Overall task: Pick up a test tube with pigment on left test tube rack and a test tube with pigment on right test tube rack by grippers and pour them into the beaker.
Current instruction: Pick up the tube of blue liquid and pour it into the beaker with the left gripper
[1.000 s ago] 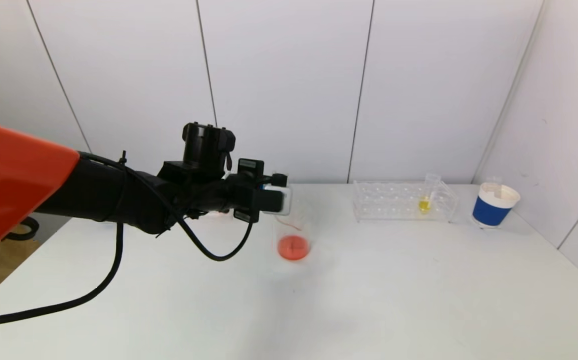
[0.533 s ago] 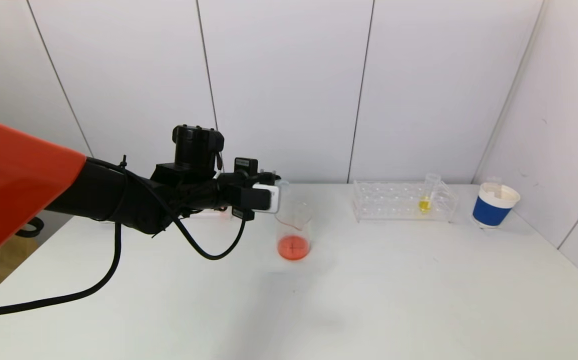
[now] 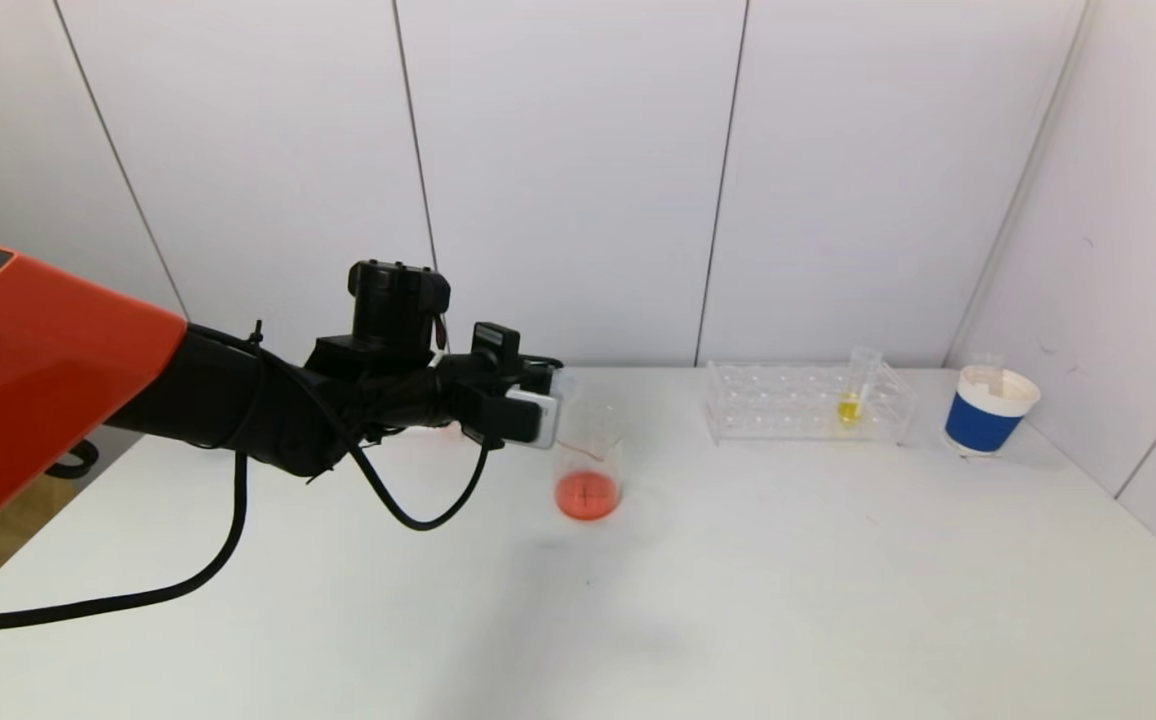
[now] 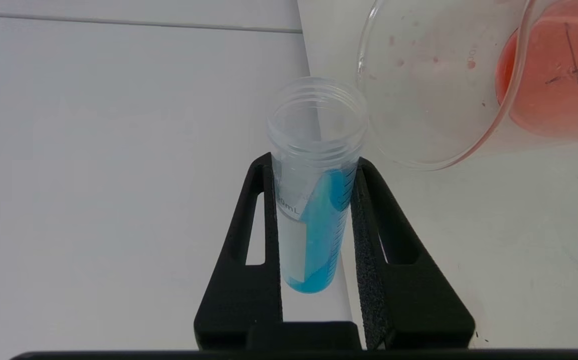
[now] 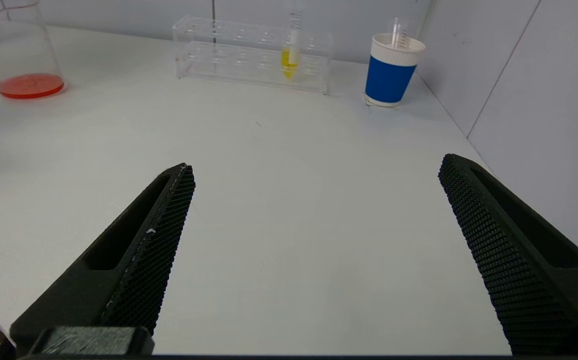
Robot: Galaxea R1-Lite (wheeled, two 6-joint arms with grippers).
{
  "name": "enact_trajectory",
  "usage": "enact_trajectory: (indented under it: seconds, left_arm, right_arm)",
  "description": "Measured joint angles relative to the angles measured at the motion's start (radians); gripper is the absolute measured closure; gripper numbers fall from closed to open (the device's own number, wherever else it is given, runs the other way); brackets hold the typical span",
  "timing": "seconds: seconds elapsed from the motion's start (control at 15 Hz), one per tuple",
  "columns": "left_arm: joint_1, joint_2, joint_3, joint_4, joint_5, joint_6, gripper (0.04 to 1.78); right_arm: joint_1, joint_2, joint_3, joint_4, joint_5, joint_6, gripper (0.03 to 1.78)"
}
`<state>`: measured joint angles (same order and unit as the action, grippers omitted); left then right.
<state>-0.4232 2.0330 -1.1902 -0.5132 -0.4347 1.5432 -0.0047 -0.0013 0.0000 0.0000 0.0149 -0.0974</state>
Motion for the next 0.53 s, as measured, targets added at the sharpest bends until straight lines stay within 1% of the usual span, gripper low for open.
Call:
enact_trajectory:
  seconds: [0.27,0.53]
  left_arm:
    - [0.0,0.001,0.011,-0.032,-0.023,0.016,1.38]
    - [0.0,0.0,0.014,-0.034,-0.042,0.023,1.38]
  right_arm:
    - [0.0,0.0,0.0,0.0,0.0,0.0,0.04]
    - [0.0,0.0,0.0,0.0,0.0,0.0,0.04]
